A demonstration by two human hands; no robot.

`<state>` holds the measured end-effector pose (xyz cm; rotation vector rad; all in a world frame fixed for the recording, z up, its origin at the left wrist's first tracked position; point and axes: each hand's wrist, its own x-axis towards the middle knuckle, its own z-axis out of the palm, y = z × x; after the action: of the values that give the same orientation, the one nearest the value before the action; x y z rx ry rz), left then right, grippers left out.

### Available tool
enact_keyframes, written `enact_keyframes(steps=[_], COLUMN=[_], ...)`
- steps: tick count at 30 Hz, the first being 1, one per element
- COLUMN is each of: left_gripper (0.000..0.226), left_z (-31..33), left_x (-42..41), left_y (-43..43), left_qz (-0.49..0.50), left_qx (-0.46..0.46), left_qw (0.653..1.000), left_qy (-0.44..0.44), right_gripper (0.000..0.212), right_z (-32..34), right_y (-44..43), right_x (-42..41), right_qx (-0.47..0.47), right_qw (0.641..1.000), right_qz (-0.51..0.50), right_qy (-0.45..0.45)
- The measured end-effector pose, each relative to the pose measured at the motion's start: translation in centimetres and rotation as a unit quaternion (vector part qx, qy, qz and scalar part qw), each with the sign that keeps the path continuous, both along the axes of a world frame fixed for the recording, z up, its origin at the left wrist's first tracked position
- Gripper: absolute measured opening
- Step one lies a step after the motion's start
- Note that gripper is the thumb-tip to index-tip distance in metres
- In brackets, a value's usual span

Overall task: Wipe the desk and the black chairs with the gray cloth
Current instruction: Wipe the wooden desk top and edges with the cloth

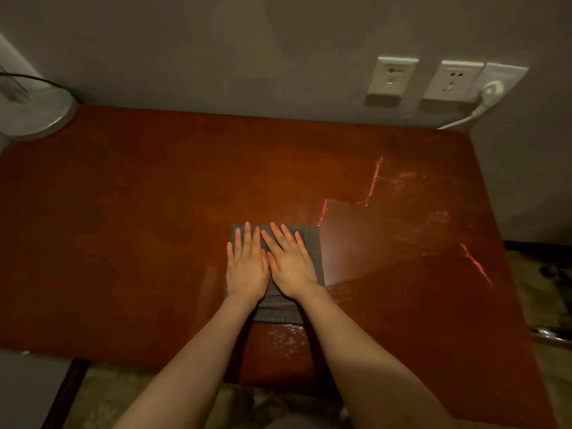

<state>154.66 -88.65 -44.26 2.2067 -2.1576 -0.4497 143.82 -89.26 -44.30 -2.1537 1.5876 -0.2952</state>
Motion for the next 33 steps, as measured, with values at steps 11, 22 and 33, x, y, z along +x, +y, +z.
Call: enact_keyframes(steps=[11, 22, 33], left_gripper=[0.053, 0.053, 0.054], left_z=[0.3, 0.4, 0.6], left_x=[-13.1, -25.0, -32.1], left_y=[0.0, 0.4, 0.7], left_qz=[-0.013, -0.048, -0.058], left_qx=[0.0, 0.008, 0.012], left_qw=[1.0, 0.999, 0.998], left_qy=[0.009, 0.023, 0.036], right_gripper=[0.048, 0.048, 0.048], right_z=[0.2, 0.1, 0.3], right_y=[0.3, 1.4, 1.8], right_x=[-12.8, -24.8, -32.0], right_qx=[0.015, 0.016, 0.006], right_qw=[1.0, 0.998, 0.998], right_qz=[-0.023, -0.059, -0.067], right_qy=[0.016, 0.016, 0.022])
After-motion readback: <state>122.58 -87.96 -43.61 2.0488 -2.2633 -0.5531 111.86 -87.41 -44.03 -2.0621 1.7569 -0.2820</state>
